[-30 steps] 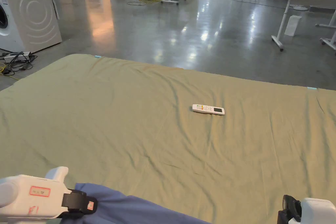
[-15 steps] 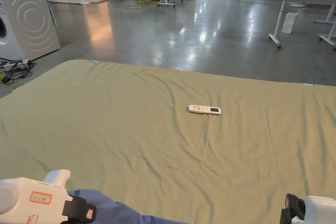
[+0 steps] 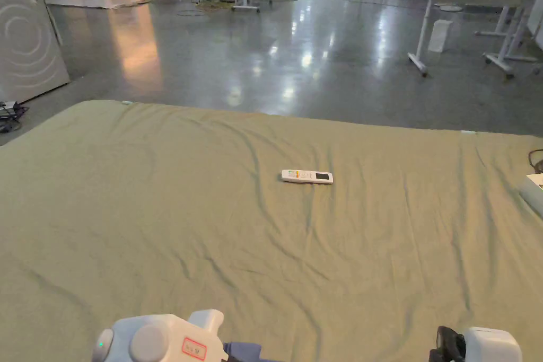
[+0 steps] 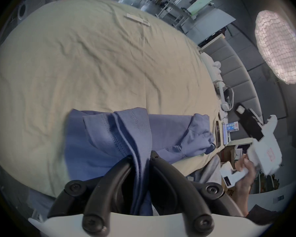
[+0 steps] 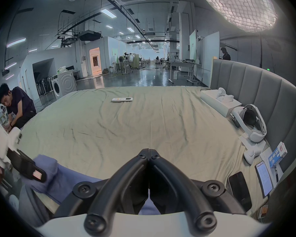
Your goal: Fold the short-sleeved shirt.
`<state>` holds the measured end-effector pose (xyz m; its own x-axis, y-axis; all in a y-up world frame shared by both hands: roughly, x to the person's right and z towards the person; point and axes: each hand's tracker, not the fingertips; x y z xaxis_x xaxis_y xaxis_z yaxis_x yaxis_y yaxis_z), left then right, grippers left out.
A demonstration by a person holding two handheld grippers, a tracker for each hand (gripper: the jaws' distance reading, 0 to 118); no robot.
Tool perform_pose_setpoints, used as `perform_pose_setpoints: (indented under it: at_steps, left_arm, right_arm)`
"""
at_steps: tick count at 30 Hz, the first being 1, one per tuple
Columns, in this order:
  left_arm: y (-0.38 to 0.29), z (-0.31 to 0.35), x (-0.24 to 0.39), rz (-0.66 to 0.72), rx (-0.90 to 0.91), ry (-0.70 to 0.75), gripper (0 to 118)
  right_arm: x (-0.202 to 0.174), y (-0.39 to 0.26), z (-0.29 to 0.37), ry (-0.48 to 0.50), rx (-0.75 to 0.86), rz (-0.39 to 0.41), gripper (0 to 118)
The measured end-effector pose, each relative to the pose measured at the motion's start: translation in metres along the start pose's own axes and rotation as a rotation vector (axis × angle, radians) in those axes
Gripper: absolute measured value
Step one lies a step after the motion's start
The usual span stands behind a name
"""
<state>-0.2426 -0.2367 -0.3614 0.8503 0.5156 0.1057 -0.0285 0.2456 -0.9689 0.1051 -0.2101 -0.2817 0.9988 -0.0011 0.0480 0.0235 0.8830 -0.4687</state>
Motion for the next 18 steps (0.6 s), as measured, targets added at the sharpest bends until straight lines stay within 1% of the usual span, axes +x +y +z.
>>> perform_pose_setpoints:
  at_steps: [3,7,10,12,17,18]
  left_arm:
    - [-0.001,-0.031,0.012,-0.019,-0.027,0.085,10]
    - [-0.002,-0.057,0.018,-0.019,-0.056,0.128,10]
    - [-0.002,-0.063,0.02,-0.006,-0.059,0.154,10]
    - [-0.001,-0.061,0.018,0.008,-0.057,0.15,13]
    - [0.002,-0.036,0.015,0.038,-0.03,0.067,31]
    - [0.003,-0.027,0.016,0.041,-0.017,0.051,33]
  right_arm:
    - [0.005,-0.002,0.0,-0.011,-0.007,-0.009,0]
    - [0.011,-0.003,0.0,-0.024,-0.02,-0.02,0]
    - [0.013,-0.004,-0.001,-0.033,-0.029,-0.026,0]
    - [0.014,-0.005,-0.001,-0.036,-0.035,-0.034,0]
    - [0.014,-0.005,-0.003,-0.032,-0.045,-0.043,0]
    - [0.014,-0.005,-0.003,-0.031,-0.046,-0.041,0]
